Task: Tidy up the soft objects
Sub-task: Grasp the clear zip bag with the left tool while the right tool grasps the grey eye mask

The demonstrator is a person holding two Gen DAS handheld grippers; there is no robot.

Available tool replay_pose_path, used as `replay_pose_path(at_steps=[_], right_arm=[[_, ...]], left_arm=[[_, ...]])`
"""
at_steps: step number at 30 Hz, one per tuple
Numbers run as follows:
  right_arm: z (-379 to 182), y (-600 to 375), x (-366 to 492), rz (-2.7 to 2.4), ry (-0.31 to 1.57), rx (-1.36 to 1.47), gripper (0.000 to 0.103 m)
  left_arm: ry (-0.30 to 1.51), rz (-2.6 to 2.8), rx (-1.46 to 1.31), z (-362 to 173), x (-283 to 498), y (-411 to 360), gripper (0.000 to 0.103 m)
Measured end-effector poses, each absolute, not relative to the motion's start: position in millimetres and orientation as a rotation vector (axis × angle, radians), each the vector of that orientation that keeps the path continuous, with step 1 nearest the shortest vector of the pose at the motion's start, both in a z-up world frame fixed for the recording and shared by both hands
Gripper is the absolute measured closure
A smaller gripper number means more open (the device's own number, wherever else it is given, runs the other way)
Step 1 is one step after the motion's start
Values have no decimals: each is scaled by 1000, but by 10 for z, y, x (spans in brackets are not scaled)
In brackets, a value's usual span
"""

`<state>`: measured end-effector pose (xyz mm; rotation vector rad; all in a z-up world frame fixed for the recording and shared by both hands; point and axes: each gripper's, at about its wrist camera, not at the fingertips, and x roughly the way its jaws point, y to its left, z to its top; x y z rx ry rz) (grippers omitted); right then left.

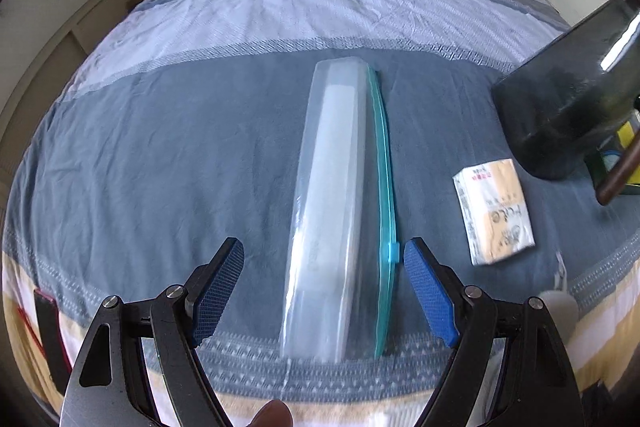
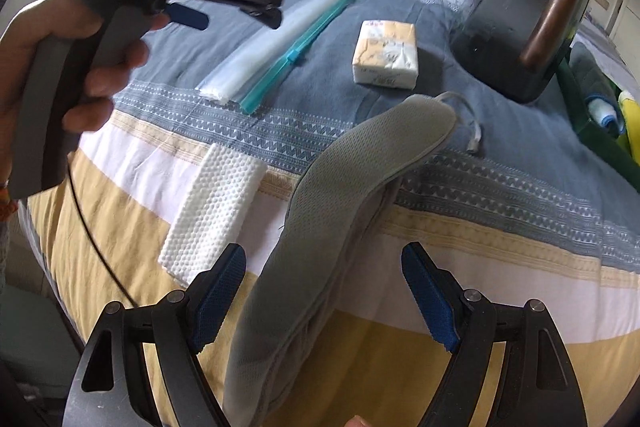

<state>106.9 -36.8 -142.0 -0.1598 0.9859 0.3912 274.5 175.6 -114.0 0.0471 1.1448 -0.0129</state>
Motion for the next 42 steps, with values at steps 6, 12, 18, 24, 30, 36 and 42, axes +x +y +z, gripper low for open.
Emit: replay_pose_path(at_steps=[6, 12, 18, 24, 30, 36, 42], right_arm=[[-1535, -360, 1157, 391, 1005, -151, 22], [-1633, -361, 1224, 389, 1022, -152, 22], [-1700, -333, 1294, 381, 1027, -156, 22], [-1761, -298, 1327, 362, 1034, -162, 23], [-1801, -262, 1339, 347, 1042, -166, 23], [-1834, -225, 1349, 340, 1043, -174, 22], [-1828, -212, 1316, 329, 1030, -188, 29]], left_arm=[[1170, -57, 51, -1298, 2931, 1675, 25], [1208, -71, 81, -1451, 3078, 1619, 22], [1229, -57, 58, -1577, 3152, 1637, 6], [1235, -58, 51, -1645, 3224, 1650, 6], [1257, -60, 62, -1737, 3328, 1633, 1], [1270, -78, 60, -1816, 3371, 1635, 1], [1260, -70, 73, -1808, 3380, 1614, 1]])
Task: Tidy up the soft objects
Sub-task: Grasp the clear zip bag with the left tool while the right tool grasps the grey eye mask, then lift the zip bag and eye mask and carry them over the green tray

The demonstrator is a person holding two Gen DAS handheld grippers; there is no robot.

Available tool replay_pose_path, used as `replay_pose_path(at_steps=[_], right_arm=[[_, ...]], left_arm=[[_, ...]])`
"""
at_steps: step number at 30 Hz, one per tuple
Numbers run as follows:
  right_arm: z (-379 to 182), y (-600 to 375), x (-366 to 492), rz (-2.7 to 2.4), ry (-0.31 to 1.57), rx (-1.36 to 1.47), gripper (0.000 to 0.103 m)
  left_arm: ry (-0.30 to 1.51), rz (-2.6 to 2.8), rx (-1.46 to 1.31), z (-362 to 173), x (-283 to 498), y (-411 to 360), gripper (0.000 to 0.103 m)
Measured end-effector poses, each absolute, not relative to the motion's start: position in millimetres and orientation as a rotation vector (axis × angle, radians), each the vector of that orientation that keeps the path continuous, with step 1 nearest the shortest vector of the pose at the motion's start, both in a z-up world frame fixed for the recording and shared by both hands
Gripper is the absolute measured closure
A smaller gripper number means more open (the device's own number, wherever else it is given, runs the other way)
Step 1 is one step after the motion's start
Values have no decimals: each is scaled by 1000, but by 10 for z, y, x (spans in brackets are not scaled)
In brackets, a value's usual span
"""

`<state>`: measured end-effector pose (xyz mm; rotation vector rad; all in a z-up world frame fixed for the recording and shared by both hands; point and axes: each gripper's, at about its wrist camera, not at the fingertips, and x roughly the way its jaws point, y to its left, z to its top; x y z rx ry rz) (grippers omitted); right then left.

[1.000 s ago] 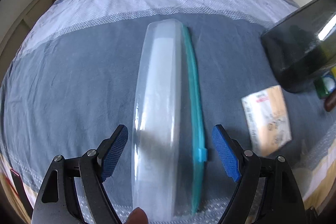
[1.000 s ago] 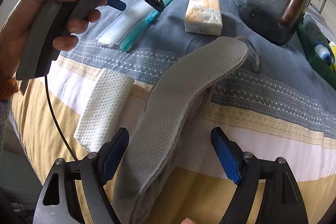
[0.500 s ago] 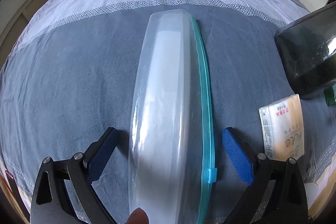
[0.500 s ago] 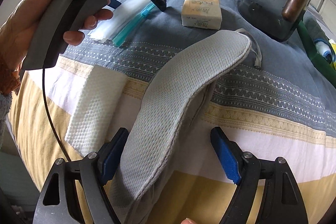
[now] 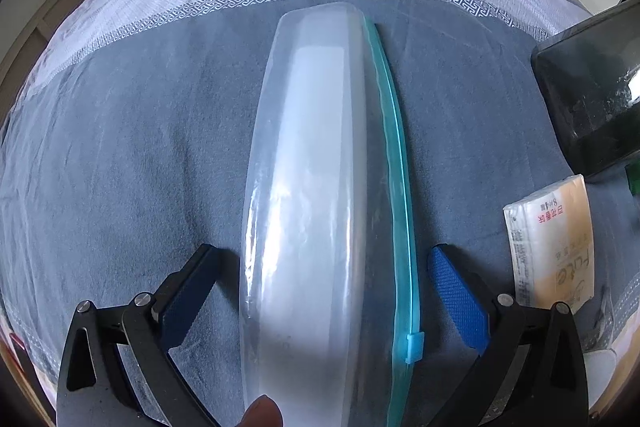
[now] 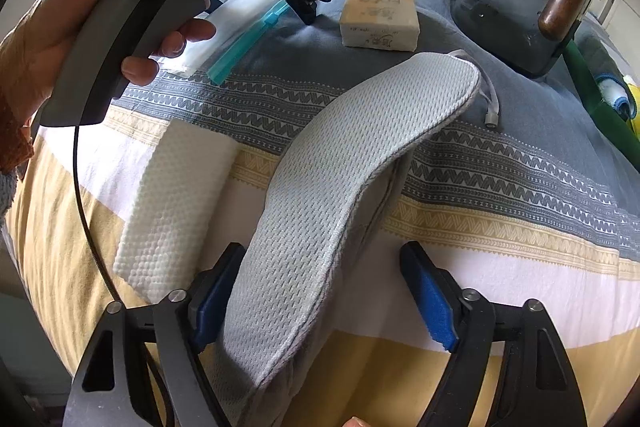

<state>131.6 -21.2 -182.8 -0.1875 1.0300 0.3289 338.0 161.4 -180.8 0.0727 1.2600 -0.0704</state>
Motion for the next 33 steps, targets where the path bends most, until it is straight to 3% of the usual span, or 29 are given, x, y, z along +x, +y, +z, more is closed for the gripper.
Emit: replay_pose_path(at_steps=[5, 17, 25, 27, 30, 32, 33], right_arm=[[-1805, -211, 1288, 333, 1020, -200, 44], [-1779, -206, 1277, 347, 1015, -207, 60], [-1752, -188, 1266, 361, 1012, -222, 78], [-1744, -185, 1257, 360, 1007, -225, 83], [-1738, -183, 1239, 365, 1000, -230, 88], [-1724, -192, 1227, 366, 995, -226, 89], [-1718, -204, 1213, 367, 992, -222, 90]], left_arm=[[1250, -65, 79, -1817, 3340, 1611, 1], [1237, -53, 87, -1838, 3302, 1582, 1], [1226, -49, 91, -1802, 3271, 1547, 4], [1220, -58, 86, -1780, 3262, 1531, 11], [1213, -78, 84, -1741, 3245, 1496, 32], [1212, -98, 78, -1698, 3245, 1463, 60], [1209, -101, 79, -1677, 3243, 1444, 67]])
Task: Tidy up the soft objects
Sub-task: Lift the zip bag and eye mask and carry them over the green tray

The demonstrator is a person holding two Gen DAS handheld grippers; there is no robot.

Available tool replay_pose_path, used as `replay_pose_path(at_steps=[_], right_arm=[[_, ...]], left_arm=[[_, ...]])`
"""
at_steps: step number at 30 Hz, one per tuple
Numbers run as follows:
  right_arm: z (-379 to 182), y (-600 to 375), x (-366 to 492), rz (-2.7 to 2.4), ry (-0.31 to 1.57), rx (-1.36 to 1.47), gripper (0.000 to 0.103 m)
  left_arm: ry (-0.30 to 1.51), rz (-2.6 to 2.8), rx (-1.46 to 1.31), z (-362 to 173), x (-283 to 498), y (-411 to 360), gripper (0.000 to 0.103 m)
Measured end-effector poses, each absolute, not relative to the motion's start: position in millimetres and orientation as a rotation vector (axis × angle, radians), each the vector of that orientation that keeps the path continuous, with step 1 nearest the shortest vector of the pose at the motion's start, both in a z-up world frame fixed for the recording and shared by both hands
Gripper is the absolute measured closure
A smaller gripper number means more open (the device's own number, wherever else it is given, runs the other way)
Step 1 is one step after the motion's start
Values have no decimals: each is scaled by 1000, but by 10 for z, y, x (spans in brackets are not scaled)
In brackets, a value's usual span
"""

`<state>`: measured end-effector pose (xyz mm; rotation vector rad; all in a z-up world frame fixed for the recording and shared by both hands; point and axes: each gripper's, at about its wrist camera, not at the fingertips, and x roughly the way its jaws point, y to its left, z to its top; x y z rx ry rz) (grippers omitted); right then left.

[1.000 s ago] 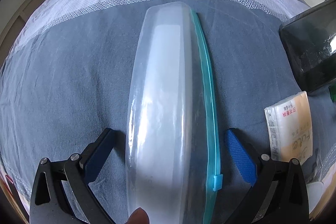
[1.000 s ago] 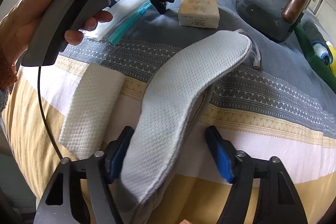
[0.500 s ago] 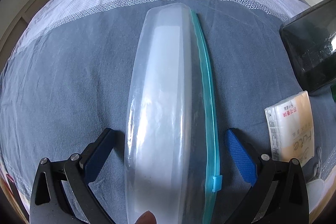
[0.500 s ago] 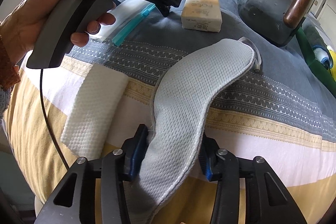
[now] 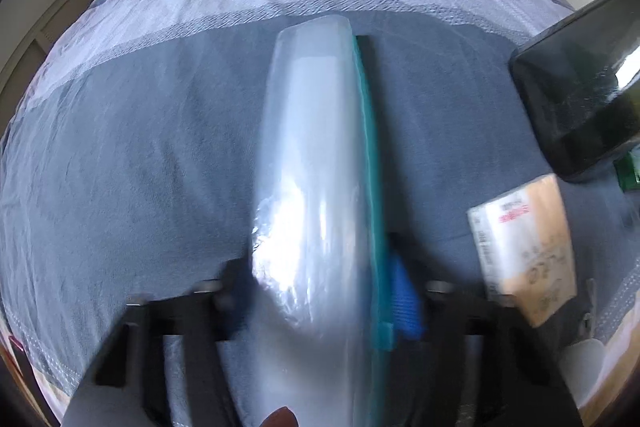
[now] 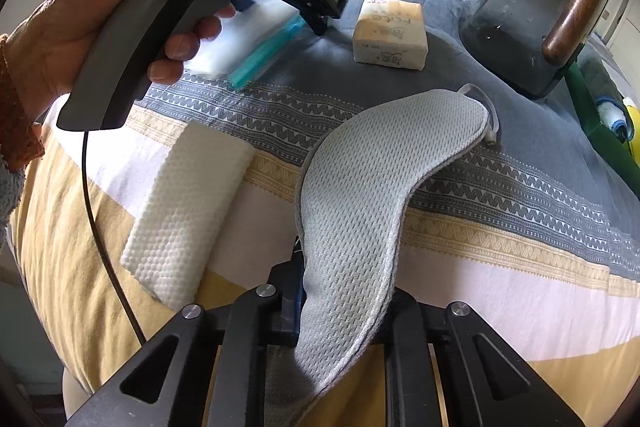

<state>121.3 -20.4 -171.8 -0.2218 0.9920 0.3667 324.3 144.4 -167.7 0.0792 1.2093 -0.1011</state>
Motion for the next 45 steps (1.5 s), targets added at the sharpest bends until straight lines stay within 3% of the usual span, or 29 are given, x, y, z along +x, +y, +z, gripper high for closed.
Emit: replay_pose_path(at_steps=[2, 5, 22, 45], right_arm=[[-1711, -222, 1196, 370, 986, -220, 90], [-1696, -229, 1166, 381, 974, -226, 91], [-1432, -367, 973, 381, 870, -253, 92], [-720, -1524, 475, 196, 778, -182, 92]], left_arm=[[1209, -92, 92, -1657, 3252, 1410, 94], [1200, -75, 122, -1659, 3247, 1377, 98], [1084, -38, 100, -1340, 2969, 1371, 100], [893, -155, 98, -198, 1799, 640, 100]])
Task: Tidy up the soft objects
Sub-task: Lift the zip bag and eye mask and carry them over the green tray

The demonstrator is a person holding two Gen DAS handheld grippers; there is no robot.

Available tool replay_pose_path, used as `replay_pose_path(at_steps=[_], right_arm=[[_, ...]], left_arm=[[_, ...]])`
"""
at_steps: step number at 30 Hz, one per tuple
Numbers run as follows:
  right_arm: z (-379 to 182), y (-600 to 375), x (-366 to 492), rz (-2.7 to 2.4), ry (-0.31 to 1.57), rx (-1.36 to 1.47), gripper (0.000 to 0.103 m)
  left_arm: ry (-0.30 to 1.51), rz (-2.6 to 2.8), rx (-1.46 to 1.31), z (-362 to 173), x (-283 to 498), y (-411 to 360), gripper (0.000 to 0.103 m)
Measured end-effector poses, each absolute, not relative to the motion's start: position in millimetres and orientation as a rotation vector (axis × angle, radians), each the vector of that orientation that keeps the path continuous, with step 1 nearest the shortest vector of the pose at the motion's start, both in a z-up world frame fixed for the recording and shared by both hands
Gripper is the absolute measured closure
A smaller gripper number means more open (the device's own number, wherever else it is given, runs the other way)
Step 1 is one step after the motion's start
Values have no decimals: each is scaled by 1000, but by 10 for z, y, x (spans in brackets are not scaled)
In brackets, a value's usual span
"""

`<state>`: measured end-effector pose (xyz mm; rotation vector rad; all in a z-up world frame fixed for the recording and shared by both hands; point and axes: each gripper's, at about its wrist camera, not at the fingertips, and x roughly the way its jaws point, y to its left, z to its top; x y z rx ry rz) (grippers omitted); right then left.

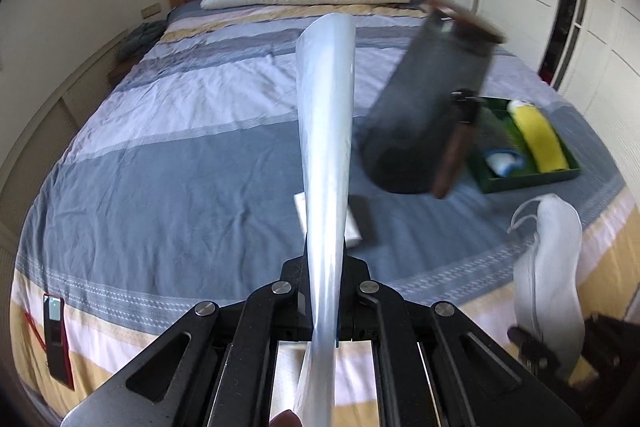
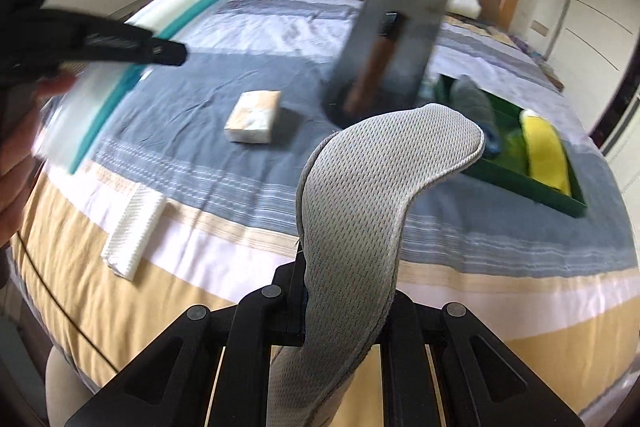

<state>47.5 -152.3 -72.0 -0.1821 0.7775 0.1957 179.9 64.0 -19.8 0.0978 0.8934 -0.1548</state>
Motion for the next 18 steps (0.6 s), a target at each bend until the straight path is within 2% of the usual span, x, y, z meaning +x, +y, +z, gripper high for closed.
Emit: replay_pose_path(at_steps=[18], right_arm=[[-470, -2628, -52, 15, 748, -107, 92]], left_arm=[[842, -354, 169, 169, 1324, -510, 100]])
